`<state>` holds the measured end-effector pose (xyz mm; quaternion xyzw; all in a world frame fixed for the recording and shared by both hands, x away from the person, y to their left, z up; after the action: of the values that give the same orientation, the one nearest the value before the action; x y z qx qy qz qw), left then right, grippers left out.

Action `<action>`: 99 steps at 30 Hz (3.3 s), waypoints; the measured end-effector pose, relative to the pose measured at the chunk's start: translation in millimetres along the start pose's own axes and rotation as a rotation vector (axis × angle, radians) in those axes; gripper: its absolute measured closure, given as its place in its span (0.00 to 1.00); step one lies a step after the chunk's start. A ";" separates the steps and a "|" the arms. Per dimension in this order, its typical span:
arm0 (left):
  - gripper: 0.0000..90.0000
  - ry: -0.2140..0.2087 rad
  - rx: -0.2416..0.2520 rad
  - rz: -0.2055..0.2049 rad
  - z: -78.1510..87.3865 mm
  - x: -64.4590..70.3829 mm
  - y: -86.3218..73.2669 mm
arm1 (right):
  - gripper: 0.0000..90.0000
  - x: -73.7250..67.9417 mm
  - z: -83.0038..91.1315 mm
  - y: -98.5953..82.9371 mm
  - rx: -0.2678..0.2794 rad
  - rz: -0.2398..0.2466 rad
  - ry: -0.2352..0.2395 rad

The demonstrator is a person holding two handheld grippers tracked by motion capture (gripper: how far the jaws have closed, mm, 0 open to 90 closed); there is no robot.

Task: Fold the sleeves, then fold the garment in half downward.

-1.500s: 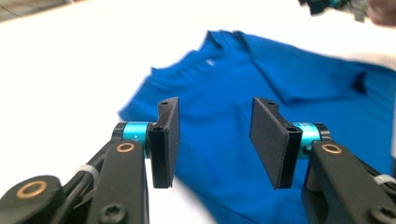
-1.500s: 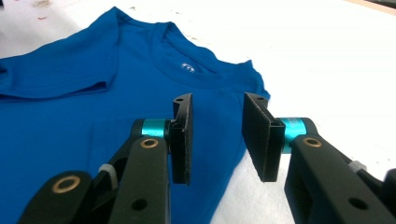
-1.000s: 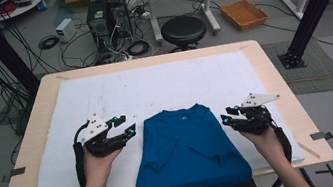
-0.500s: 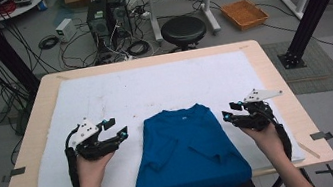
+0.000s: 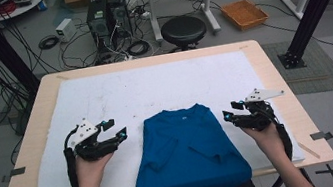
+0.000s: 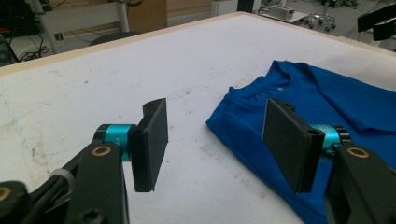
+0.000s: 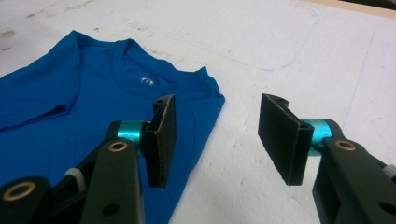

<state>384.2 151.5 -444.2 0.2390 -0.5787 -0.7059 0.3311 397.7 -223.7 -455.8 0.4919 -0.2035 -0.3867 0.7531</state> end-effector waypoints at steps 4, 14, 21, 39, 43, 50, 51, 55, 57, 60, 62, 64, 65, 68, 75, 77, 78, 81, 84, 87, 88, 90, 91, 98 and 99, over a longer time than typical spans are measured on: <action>0.45 0.005 0.000 0.011 1.0 -1.4 -0.1 | 0.51 -1.4 1.1 -0.2 0.000 0.001 0.000; 0.45 0.004 -0.001 0.015 3.2 -0.7 0.2 | 0.49 -0.1 1.5 1.1 0.008 -0.008 -0.005; 0.45 0.015 -0.003 0.035 1.8 -3.7 0.4 | 0.48 1.9 0.9 2.4 0.013 -0.017 -0.010; 0.45 -0.020 -0.116 0.092 -48.7 2.7 3.6 | 0.56 17.7 -14.0 9.3 0.014 -0.056 -0.060; 0.45 -0.018 -0.178 0.120 -71.9 6.9 -6.4 | 0.61 22.2 -29.5 10.6 -0.014 -0.088 -0.071; 0.47 -0.011 -0.256 0.139 -99.1 11.6 -20.2 | 0.69 14.3 -60.0 4.8 -0.113 -0.122 -0.047; 0.47 -0.014 -0.266 0.134 -101.0 12.0 -22.4 | 0.69 12.1 -63.9 2.3 -0.130 -0.118 -0.042; 0.49 -0.013 -0.304 0.140 -104.4 14.2 -29.9 | 0.74 2.6 -76.0 -9.2 -0.196 -0.115 -0.011; 0.51 -0.012 -0.321 0.131 -104.6 15.0 -33.2 | 0.84 -0.7 -79.4 -14.8 -0.225 -0.080 -0.009; 0.59 0.000 -0.342 0.120 -105.1 15.2 -38.1 | 1.00 -3.1 -80.4 -19.8 -0.247 -0.040 -0.014; 0.69 0.007 -0.354 0.102 -105.2 14.3 -40.7 | 1.00 -0.6 -79.0 -19.6 -0.240 -0.036 -0.034; 0.75 0.018 -0.353 0.089 -105.6 13.3 -41.2 | 1.00 5.0 -76.1 -18.0 -0.225 -0.039 -0.055; 0.77 0.021 -0.349 0.088 -105.7 13.0 -40.9 | 1.00 8.2 -74.4 -17.7 -0.221 -0.049 -0.067; 0.76 0.025 -0.338 0.098 -105.9 12.8 -39.7 | 0.94 13.3 -70.0 -15.8 -0.196 -0.078 -0.056; 0.69 0.028 -0.340 0.115 -107.6 13.5 -43.9 | 0.88 -9.0 -77.5 -20.8 -0.229 0.007 -0.008; 0.69 0.028 -0.346 0.109 -107.4 14.1 -44.5 | 0.99 -9.1 -78.8 -23.7 -0.245 0.027 -0.025; 0.69 0.028 -0.344 0.107 -107.4 14.3 -44.3 | 1.00 -7.7 -78.4 -23.3 -0.239 0.022 -0.035; 0.73 0.031 -0.339 0.102 -106.9 13.3 -43.6 | 1.00 1.2 -72.9 -19.8 -0.216 0.001 -0.065; 0.74 0.034 -0.340 0.102 -107.1 11.8 -44.1 | 1.00 12.5 -66.4 -19.6 -0.208 -0.039 -0.090; 0.71 0.033 -0.326 0.107 -108.2 11.7 -42.5 | 0.95 19.9 -64.0 -22.8 -0.216 -0.067 -0.101; 0.69 0.031 -0.320 0.103 -108.5 11.1 -41.2 | 0.88 21.0 -64.2 -21.7 -0.205 -0.070 -0.100; 0.68 0.031 -0.315 0.109 -109.4 10.8 -39.8 | 0.86 21.4 -64.2 -19.3 -0.191 -0.078 -0.097; 0.67 0.025 -0.308 0.115 -113.4 8.9 -36.5 | 0.79 19.9 -67.2 -8.5 -0.153 -0.076 -0.073; 0.65 0.000 -0.375 0.089 -131.8 10.1 -37.4 | 0.72 11.1 -92.0 0.9 -0.204 -0.038 -0.018; 0.65 -0.009 -0.385 0.090 -133.8 10.8 -37.9 | 0.71 9.0 -96.8 -0.3 -0.228 -0.042 -0.006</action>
<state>466.2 59.5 -509.6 0.1423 -0.4447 -0.7891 0.3993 469.7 -174.3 -498.7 0.4063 -0.1502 -0.4244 0.7952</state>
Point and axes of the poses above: each handheld gripper's, and its own axes: z roughly backward along the jaws, y roughly out of its top, x roughly to its right, the point moved 10 cm from there along -z, roughly forward along the jaws, and after that the axes turned 6 degrees about x, right-handed, at the moved point
